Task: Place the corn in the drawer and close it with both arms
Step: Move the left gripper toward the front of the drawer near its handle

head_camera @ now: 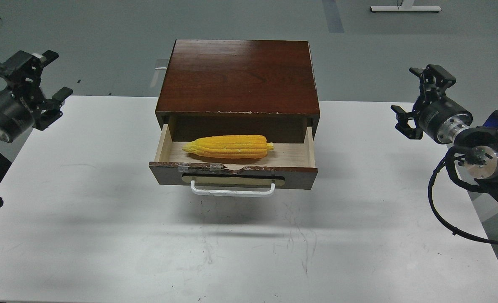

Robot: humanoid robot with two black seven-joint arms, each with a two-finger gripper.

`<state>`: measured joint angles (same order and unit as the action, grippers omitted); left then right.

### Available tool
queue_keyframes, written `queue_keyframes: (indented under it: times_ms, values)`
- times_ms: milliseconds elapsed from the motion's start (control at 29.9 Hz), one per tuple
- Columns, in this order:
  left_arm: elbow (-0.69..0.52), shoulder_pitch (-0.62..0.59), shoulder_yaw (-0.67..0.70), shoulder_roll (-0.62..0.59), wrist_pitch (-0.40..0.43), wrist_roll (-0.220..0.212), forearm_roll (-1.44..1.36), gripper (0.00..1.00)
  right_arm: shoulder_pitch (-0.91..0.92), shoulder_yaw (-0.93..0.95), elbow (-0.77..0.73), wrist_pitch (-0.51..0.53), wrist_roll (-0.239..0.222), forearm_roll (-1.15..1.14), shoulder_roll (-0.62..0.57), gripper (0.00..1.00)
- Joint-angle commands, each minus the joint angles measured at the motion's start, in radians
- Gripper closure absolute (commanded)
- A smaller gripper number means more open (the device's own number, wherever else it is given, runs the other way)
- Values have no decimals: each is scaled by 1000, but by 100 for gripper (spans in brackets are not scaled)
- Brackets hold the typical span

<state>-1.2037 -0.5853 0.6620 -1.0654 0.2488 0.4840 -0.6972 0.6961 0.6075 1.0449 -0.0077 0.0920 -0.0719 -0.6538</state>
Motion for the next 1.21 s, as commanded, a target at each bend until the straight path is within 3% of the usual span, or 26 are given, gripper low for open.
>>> queue_keyframes:
  times_ms: [0,67,134,234,268,335,368,435,670,1172]
  values:
    - [-198,2,-8,-137,-59,5,-87,2,-4,-2,-22,-1,2,0,-1,2]
    - [-287,8,-21,-220,-36,5,-93,2,-6,-3,-29,-1,2,0,-1,2]
    - [-382,9,-65,-293,79,5,-93,2,-20,-3,-35,-1,8,-2,-1,2]
    - [-418,7,-67,-301,220,5,-88,6,-32,-5,-42,-1,8,-2,-1,3]
    - [-418,7,-67,-301,221,5,-88,6,-32,-5,-42,-1,8,-2,-1,3]
    - [-433,7,-74,-300,240,5,-107,65,-47,-5,-52,0,11,-3,-1,3]
    - [-435,7,-75,-300,240,5,-120,82,-49,-6,-57,0,11,-2,-1,3]
    - [-447,7,-73,-294,240,5,-227,100,-55,-8,-78,2,11,-3,-3,3]
    - [-562,2,-61,-283,240,5,-343,100,-66,-26,-123,5,11,-8,-6,3]
    - [-559,12,-128,86,240,5,-588,100,16,-60,-135,5,15,-17,23,3]
